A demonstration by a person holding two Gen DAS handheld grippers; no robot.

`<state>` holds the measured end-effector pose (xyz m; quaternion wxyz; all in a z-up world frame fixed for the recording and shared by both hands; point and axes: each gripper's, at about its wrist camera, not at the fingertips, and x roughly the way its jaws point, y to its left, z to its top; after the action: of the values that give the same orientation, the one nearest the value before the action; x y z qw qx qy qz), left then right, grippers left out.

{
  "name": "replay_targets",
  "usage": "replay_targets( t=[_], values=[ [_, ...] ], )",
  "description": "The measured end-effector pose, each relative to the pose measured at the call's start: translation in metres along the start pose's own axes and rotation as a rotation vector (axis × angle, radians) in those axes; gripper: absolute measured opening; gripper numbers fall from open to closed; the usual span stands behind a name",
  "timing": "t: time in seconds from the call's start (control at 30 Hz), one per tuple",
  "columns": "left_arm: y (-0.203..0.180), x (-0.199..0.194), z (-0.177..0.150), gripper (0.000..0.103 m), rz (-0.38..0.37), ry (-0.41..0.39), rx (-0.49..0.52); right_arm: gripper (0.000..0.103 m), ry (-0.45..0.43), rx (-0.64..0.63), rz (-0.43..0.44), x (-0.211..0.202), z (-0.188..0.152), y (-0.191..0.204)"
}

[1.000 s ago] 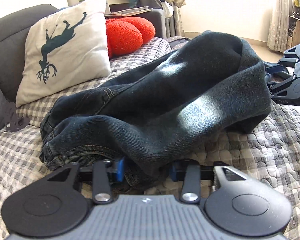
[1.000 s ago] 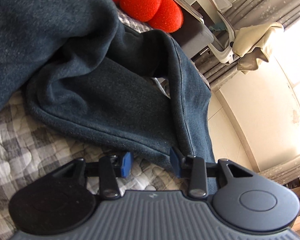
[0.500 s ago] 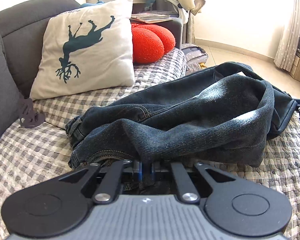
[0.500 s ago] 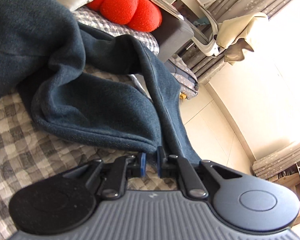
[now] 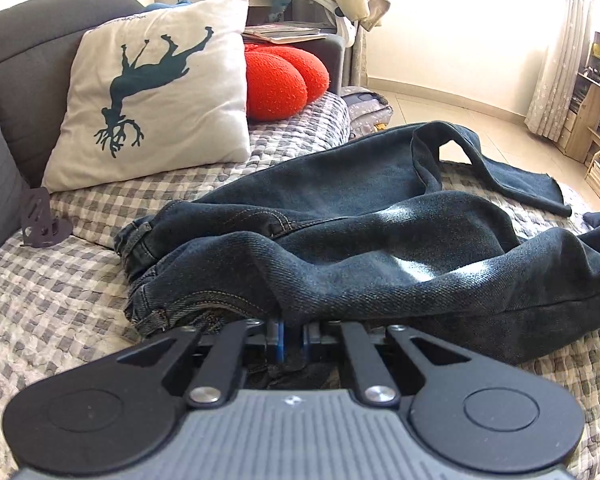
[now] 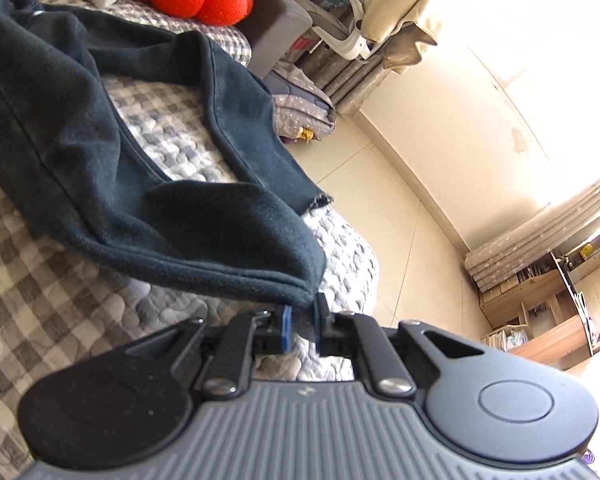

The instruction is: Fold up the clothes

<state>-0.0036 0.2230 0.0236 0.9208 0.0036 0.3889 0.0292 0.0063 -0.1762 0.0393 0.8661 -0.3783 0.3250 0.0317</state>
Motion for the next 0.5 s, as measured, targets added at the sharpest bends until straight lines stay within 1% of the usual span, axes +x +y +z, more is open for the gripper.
replay_targets(
  t=[0.1, 0.23, 0.4, 0.5],
  values=[
    [0.001, 0.006, -0.001, 0.007, -0.030, 0.028, 0.008, 0.006, 0.054, 0.037, -0.018, -0.010, -0.024, 0.008],
    [-0.001, 0.008, 0.001, 0.007, -0.030, 0.026, 0.013, 0.006, 0.114, 0.074, -0.029, -0.025, -0.047, 0.027],
    [0.002, 0.009, -0.001, 0.007, -0.049, 0.014, 0.006, 0.006, 0.142, 0.082, -0.052, -0.035, -0.059, 0.052],
    [0.006, 0.008, -0.007, 0.007, -0.064, 0.014, -0.008, 0.006, 0.160, 0.105, -0.049, -0.034, -0.063, 0.059]
  ],
)
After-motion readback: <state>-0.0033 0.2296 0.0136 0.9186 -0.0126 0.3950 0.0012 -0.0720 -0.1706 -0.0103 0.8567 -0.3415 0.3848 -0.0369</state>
